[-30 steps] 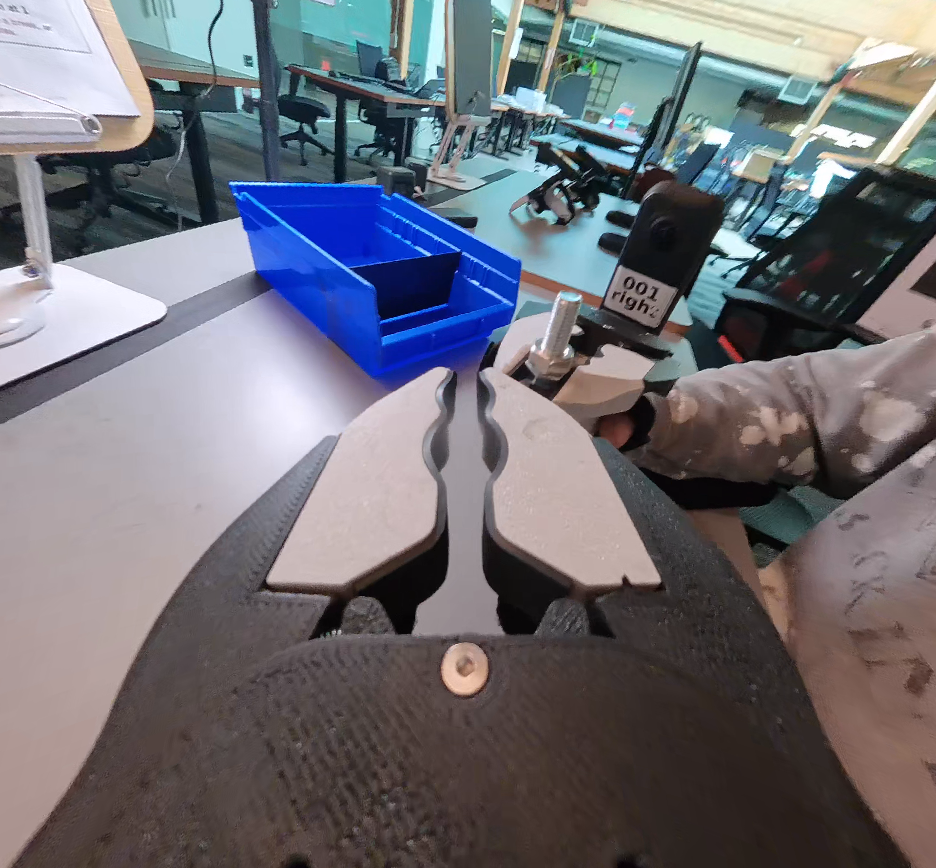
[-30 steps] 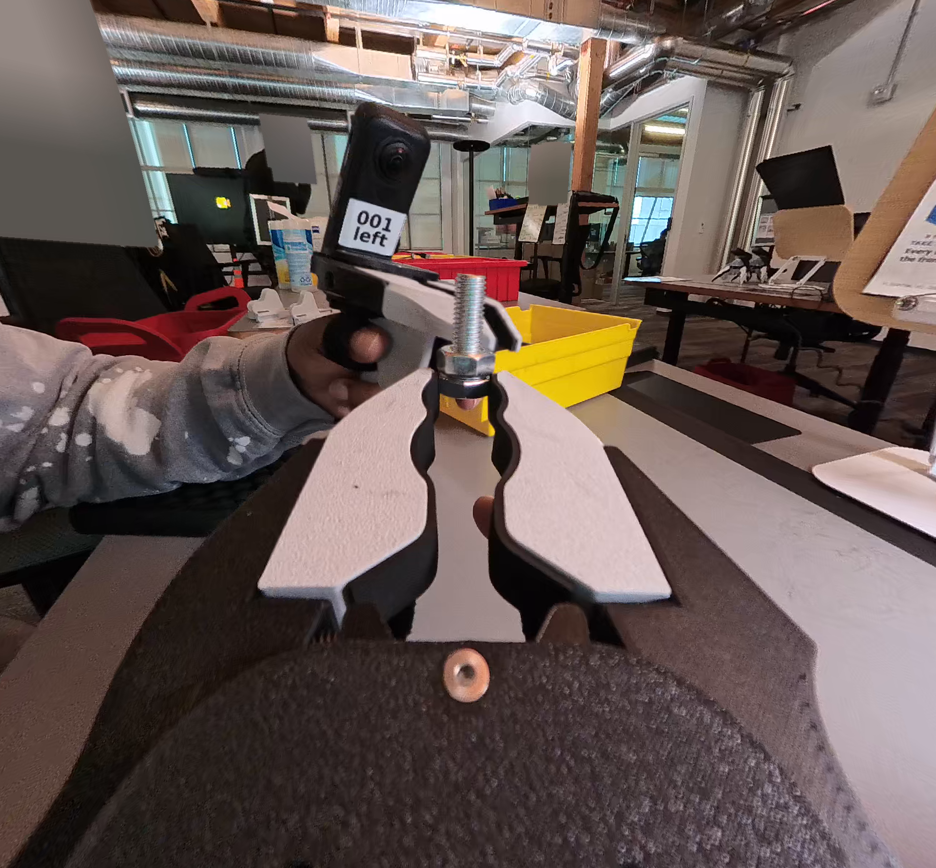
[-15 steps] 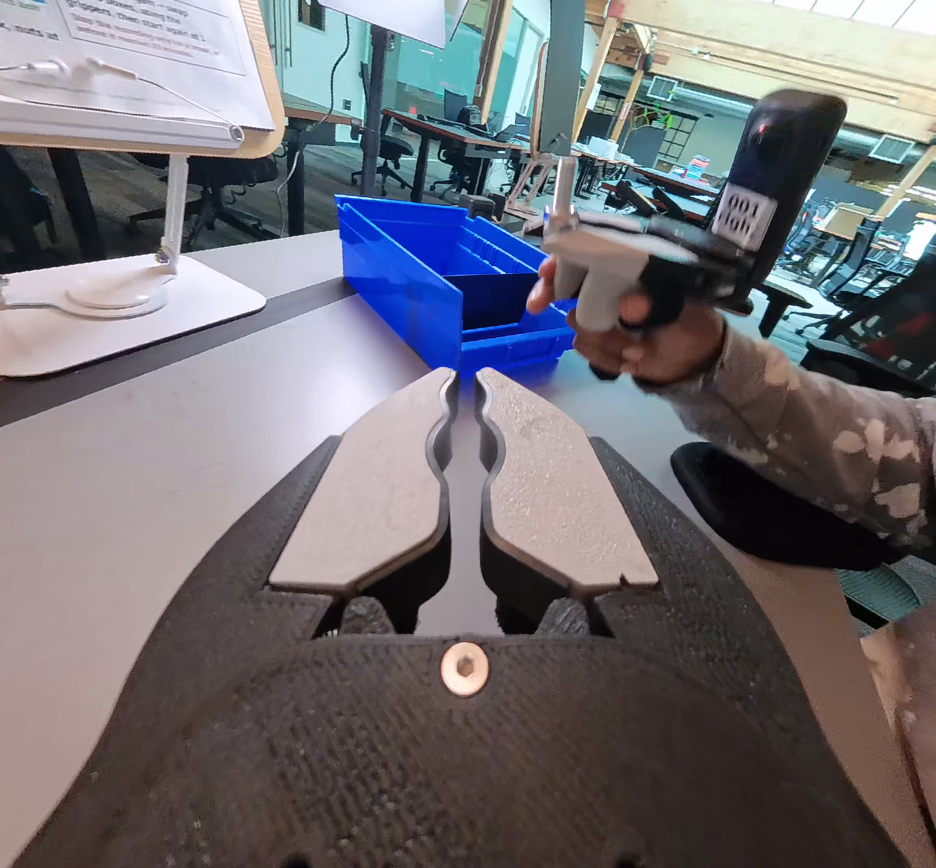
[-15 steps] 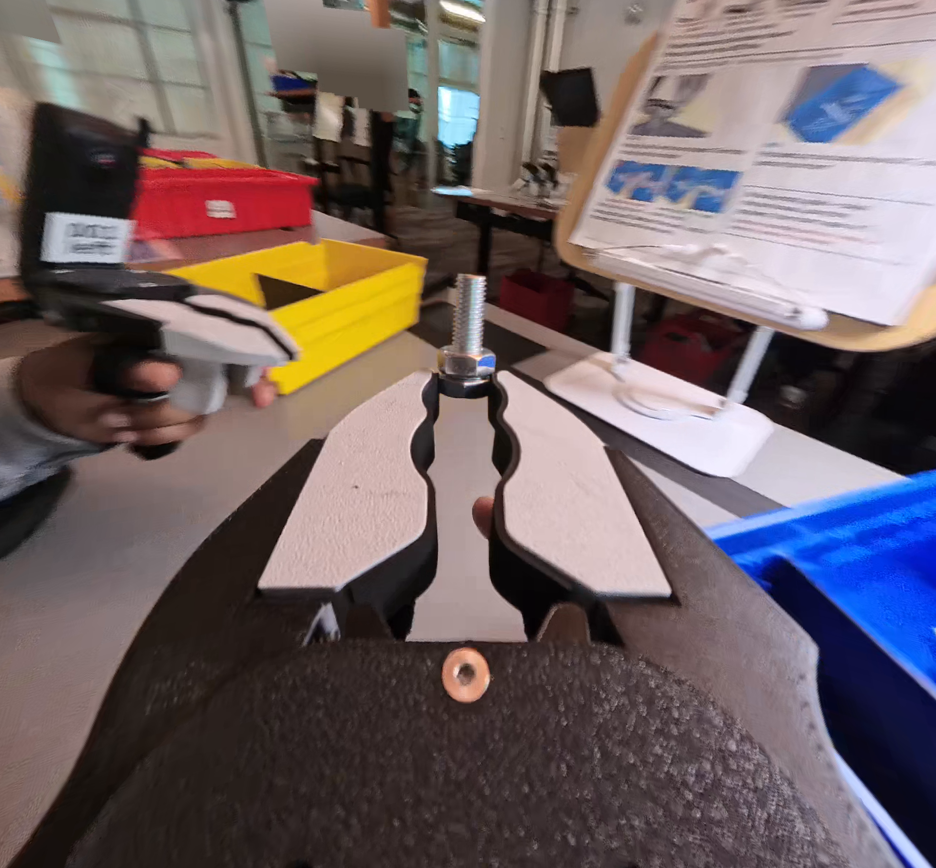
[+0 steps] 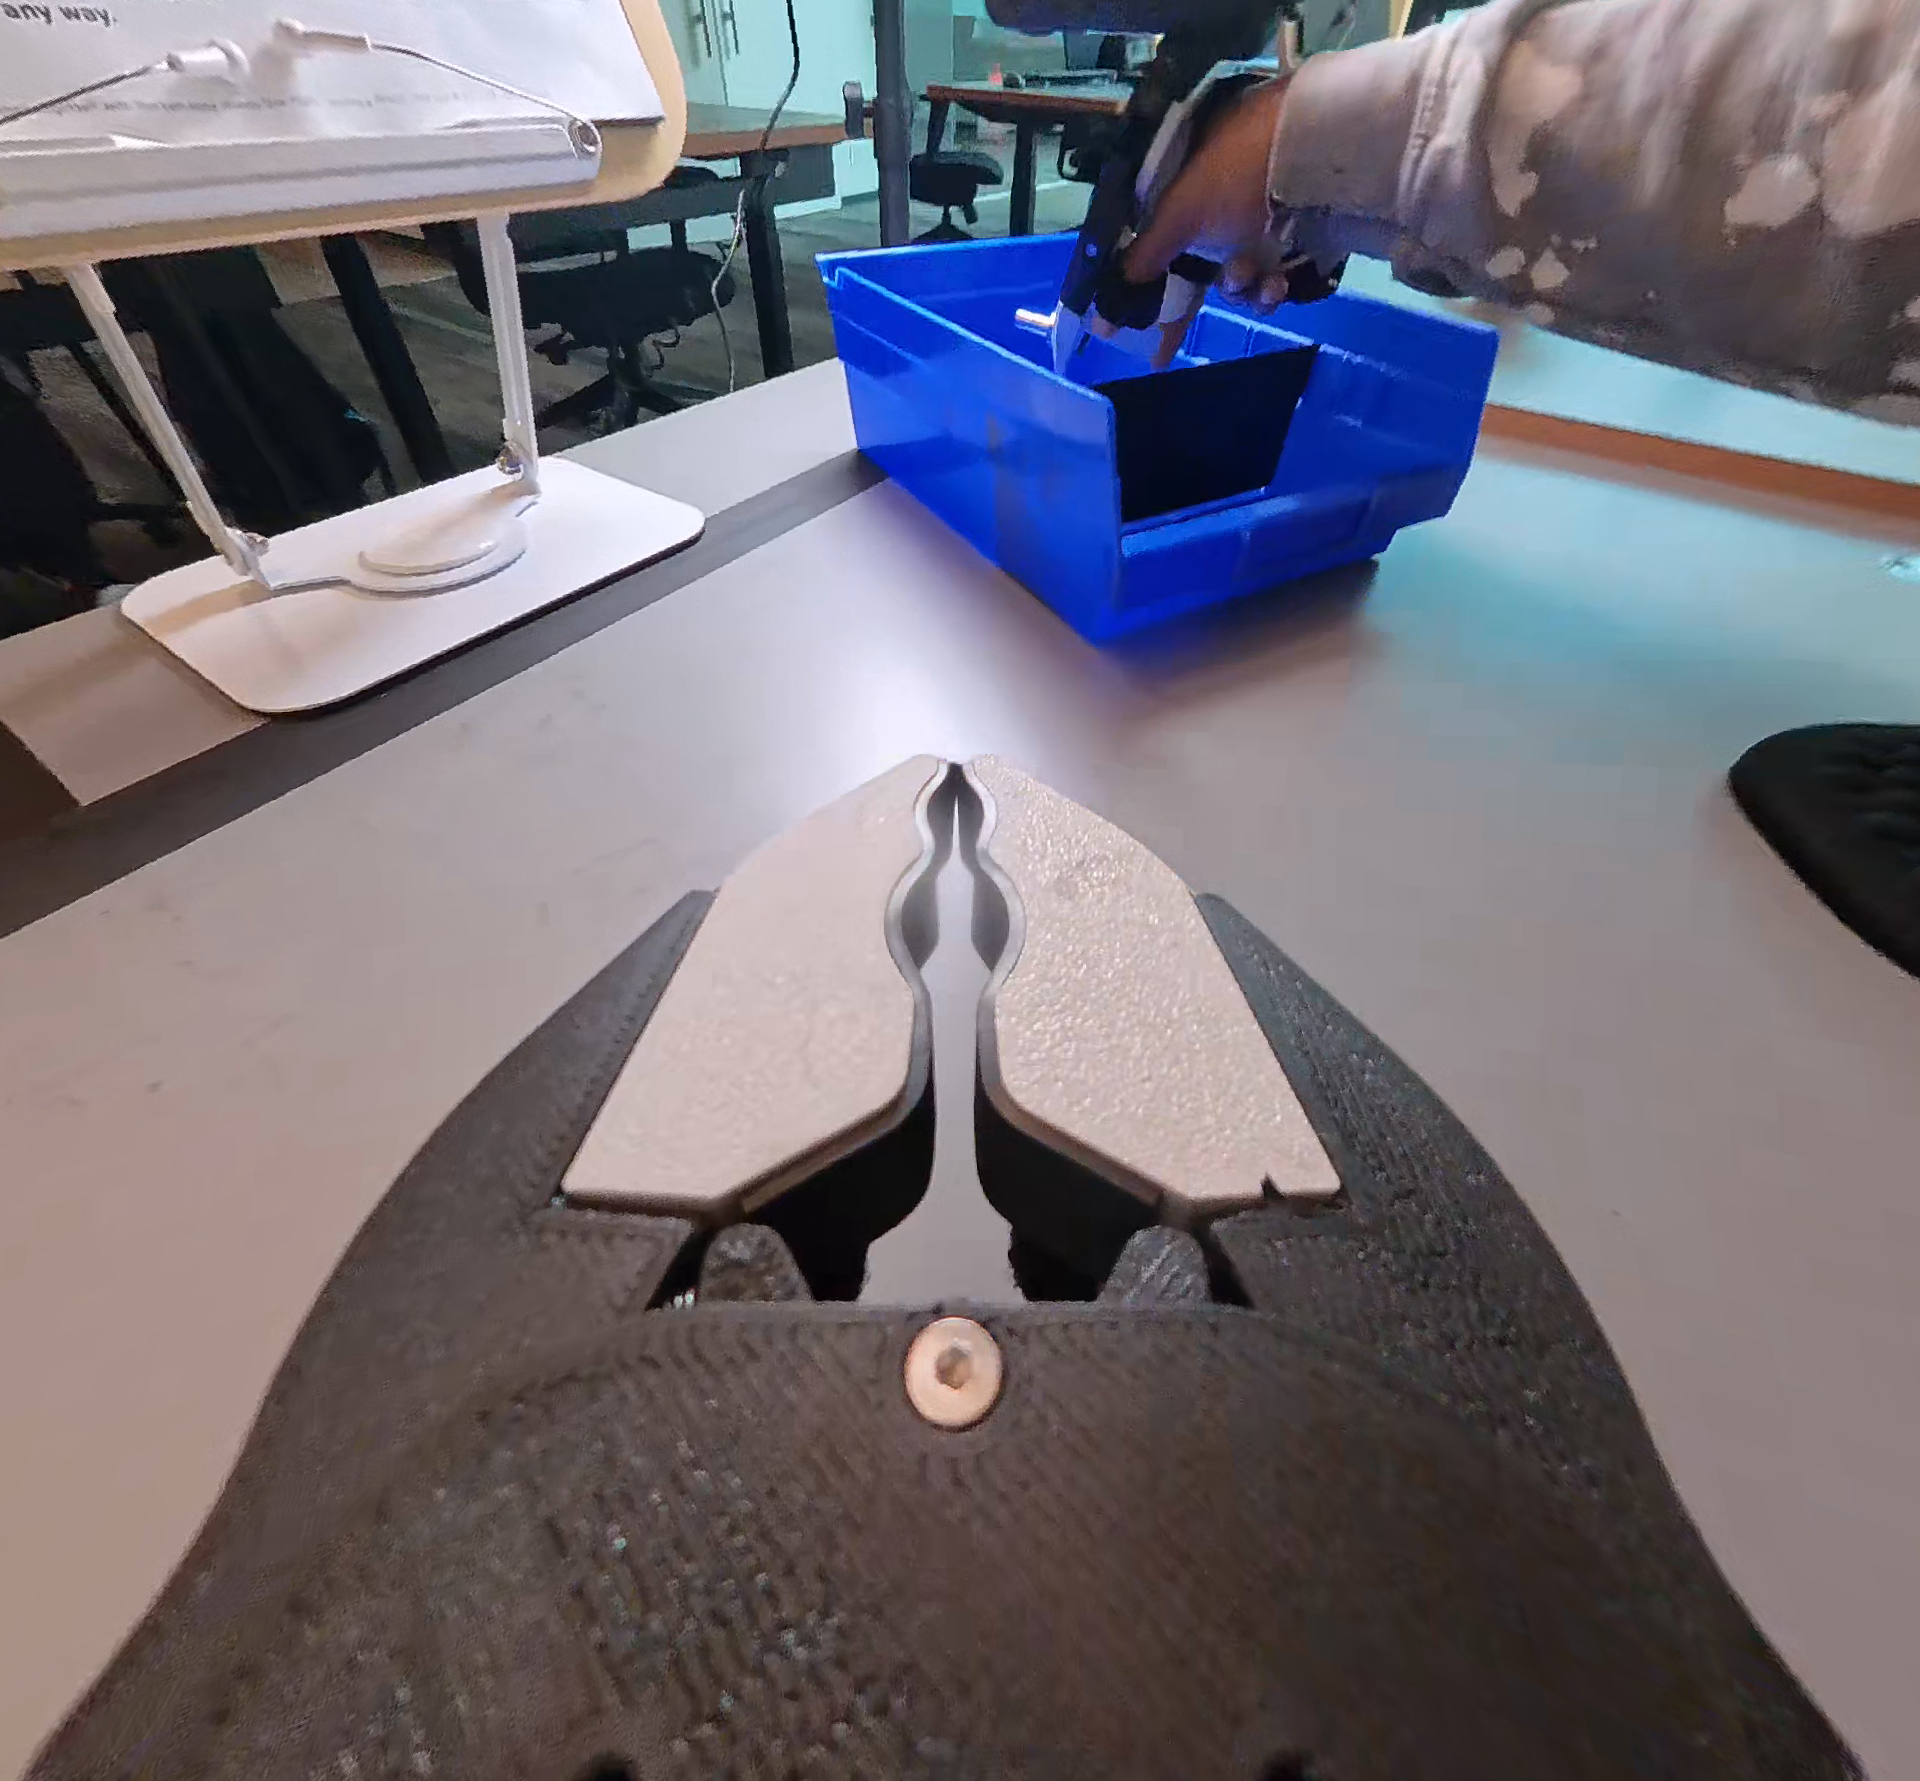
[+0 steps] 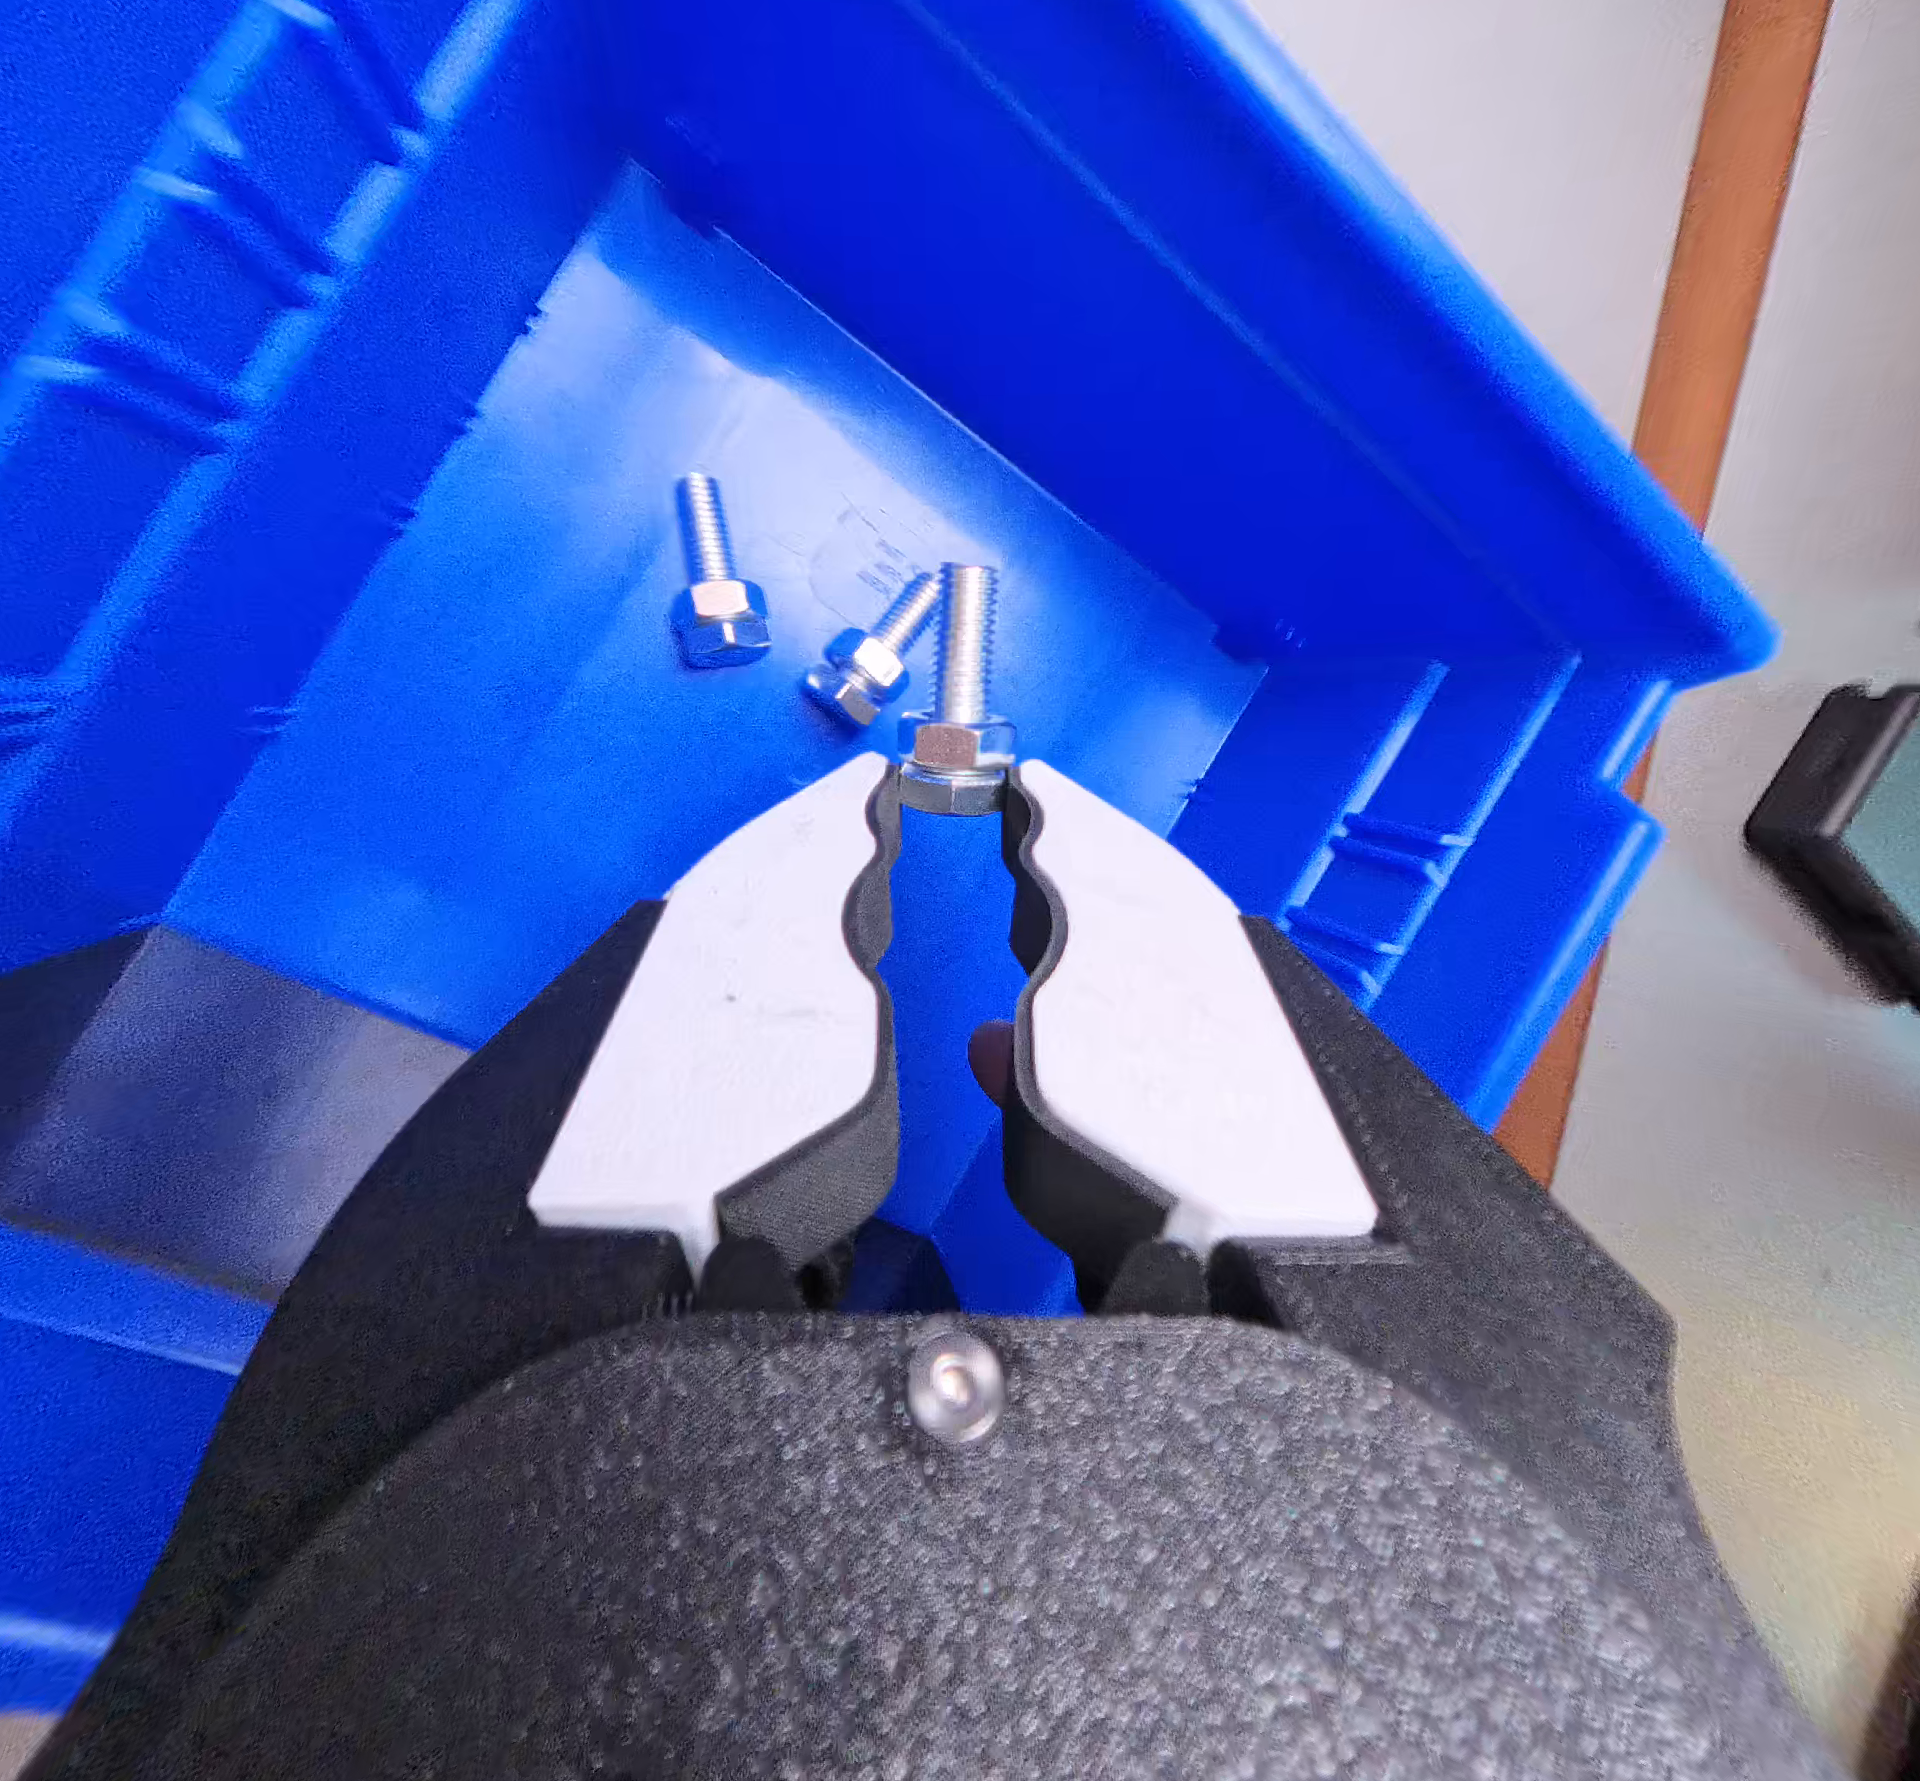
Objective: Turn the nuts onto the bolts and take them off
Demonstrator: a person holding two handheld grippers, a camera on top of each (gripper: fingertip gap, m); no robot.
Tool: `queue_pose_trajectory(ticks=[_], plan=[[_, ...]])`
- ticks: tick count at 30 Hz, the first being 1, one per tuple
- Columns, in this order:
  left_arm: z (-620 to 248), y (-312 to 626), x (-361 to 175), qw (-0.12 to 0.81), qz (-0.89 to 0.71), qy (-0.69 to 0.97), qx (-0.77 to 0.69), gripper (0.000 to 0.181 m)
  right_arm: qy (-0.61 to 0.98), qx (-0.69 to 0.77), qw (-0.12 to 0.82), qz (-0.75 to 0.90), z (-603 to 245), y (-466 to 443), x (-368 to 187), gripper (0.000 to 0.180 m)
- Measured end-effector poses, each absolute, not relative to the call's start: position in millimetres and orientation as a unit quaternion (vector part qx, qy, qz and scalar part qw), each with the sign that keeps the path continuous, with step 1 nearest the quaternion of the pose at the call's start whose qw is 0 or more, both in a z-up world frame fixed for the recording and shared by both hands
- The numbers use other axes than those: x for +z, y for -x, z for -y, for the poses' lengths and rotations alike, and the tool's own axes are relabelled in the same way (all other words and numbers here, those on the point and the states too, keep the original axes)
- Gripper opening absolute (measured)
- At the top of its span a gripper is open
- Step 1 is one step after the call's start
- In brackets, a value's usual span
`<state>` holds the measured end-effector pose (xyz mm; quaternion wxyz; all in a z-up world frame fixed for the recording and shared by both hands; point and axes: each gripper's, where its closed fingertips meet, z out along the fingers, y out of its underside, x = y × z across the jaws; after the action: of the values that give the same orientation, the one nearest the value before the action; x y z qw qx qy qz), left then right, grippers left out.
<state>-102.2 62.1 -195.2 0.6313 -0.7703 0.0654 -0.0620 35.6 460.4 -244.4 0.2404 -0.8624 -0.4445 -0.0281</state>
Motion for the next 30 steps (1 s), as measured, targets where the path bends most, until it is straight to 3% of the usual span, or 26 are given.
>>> queue_pose_trajectory(ticks=[5, 11, 14, 17, 21, 23, 26, 30], plan=[[-62.0, 104.4, -195.4, 0.636, -0.06, 0.767, -0.065, 0.0, 0.896, -0.08, 0.178, 0.399, -469.5, -52.6, -280.7, 0.018], [-61.6, 115.6, -190.8, 0.647, -0.033, 0.758, -0.078, 0.0, 0.89, -0.078, 0.173, 0.414, -466.5, -52.6, -282.2, 0.019], [-60.0, 120.8, -187.5, 0.654, -0.023, 0.753, -0.076, 0.0, 0.875, -0.066, 0.209, 0.432, -467.6, -46.9, -266.2, 0.029], [-58.9, 125.6, -185.2, 0.658, -0.02, 0.75, -0.065, 0.0, 0.837, -0.008, 0.31, 0.45, -460.0, -21.9, -221.0, 0.03], [-54.7, 140.3, -172.2, 0.668, -0.006, 0.742, -0.056, 0.0, 0.707, 0.185, 0.467, 0.498, -373.5, 26.4, -132.4, 0.029], [-50.0, 159.0, -158.4, 0.676, 0.014, 0.735, -0.045, 0.0, 0.638, 0.278, 0.496, 0.52, -302.7, 32.0, -105.7, 0.028], [-36.6, 205.5, -132.0, 0.686, 0.056, 0.725, -0.018, 0.003, 0.569, 0.366, 0.484, 0.554, -199.2, 21.4, -107.5, 0.028], [-13.8, 288.6, -107.3, 0.661, 0.119, 0.741, 0.003, 0.015, 0.53, 0.437, 0.433, 0.584, -105.0, 4.4, -153.8, 0.028]])
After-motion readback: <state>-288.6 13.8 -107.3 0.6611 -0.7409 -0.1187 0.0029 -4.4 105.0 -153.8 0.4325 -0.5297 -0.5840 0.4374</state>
